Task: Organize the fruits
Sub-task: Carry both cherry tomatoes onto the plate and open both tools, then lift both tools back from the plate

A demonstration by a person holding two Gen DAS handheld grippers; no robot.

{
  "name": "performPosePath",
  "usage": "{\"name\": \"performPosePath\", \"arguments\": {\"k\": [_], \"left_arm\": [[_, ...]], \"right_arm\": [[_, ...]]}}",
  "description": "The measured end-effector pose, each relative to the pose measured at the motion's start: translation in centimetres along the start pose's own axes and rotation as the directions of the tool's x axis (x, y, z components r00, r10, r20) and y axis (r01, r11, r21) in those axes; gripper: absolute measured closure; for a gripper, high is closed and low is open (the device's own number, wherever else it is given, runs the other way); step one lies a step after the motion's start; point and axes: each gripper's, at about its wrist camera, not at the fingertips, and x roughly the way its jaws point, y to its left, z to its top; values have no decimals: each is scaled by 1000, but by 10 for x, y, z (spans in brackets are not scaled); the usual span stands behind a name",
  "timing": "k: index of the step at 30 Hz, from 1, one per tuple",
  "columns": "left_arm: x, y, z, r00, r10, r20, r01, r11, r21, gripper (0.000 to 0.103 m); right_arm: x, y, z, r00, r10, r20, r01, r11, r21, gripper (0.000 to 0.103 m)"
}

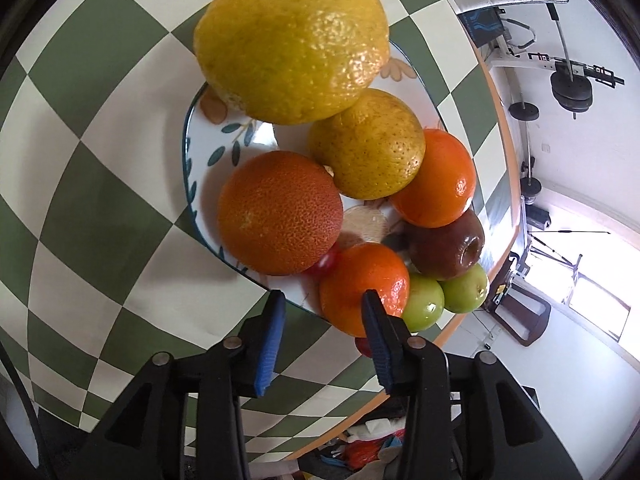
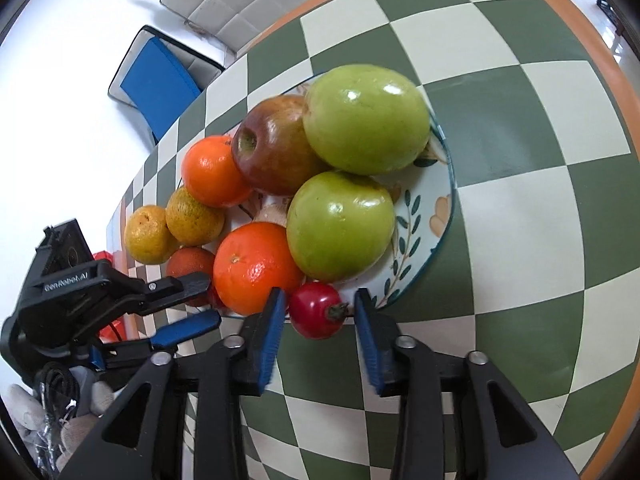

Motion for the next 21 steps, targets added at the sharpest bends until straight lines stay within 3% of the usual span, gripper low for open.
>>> {"name": "performPosePath", "arguments": {"k": [4,6,8,12,14,18,19,21], "left_arm": [[-8,-1,-12,999,53,10,-54,997,61,63],[-10,-6,-19,995,97,32,-100,989,112,56],[-15,-11,-28,985,154,76,-165,969,182,42],[-25,-22,-53,934,291,209,-346,880,324,37],[-29,-25,-63,902,335,271,-419,831,367,16],[-42,-28,-84,829,389,400,-543,730,415,9],[-47,-25,-89,817,394,421,-561,712,422,2],[-58,-25,-100,792,394,467,-593,680,432,0]], "right_arm": [[-12,-2,1,1000,0,24,0,1000,13,49],[-22,0,0,998,-31,47,31,1000,-2,40],[-33,4,-2,994,-73,77,75,997,-31,29],[-52,16,-9,976,-170,133,184,978,-102,18],[-63,22,-15,961,-220,167,244,960,-135,11],[-82,35,-30,923,-300,239,349,916,-196,9],[-87,38,-34,916,-310,255,365,908,-207,8],[-95,44,-43,899,-335,281,400,890,-219,4]]}}
